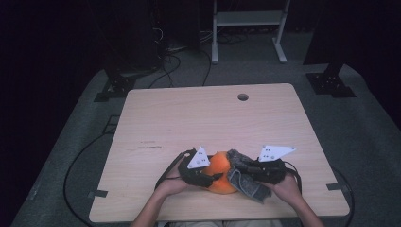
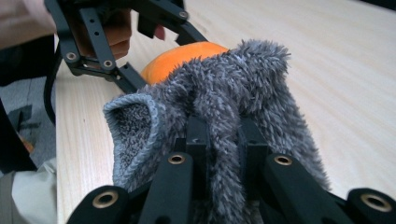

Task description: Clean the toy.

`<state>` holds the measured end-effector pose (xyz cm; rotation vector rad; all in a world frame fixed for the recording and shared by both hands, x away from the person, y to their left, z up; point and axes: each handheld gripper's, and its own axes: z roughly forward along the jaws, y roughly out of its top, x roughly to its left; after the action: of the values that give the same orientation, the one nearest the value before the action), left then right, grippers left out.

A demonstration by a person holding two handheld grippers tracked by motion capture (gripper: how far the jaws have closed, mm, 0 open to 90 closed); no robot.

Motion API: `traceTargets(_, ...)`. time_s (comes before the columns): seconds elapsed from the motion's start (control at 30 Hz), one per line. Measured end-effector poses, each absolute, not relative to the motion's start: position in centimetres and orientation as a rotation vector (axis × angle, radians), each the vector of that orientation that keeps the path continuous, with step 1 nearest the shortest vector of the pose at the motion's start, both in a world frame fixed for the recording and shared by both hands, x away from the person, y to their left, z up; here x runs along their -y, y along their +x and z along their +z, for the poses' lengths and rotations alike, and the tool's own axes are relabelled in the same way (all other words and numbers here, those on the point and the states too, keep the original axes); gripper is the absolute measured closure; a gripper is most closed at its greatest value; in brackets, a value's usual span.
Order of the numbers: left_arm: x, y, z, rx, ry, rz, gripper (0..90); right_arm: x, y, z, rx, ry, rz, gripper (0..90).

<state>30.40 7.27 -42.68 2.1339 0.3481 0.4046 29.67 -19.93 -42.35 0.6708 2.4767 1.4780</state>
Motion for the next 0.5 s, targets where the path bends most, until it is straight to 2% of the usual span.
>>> traceTargets(0.17,-5.9,29.9,-42.4,-0.266,2.142,0.515,35.6,19.9,29.4,-40.5,-2.372,0.631,1.530,77.8)
traceTargets(0.27,-6.5,30.3,-42.6,-0.303,2.151,0.421,25.2,18.5,29.6,-41.5,-2.410,0.605,1.465,77.9)
traceTargets(0.5,-8.3,31.1,-43.6,-0.353,2.174,0.373,27.9,19.7,30.5,-43.0,-2.421,0.691,1.471,78.0)
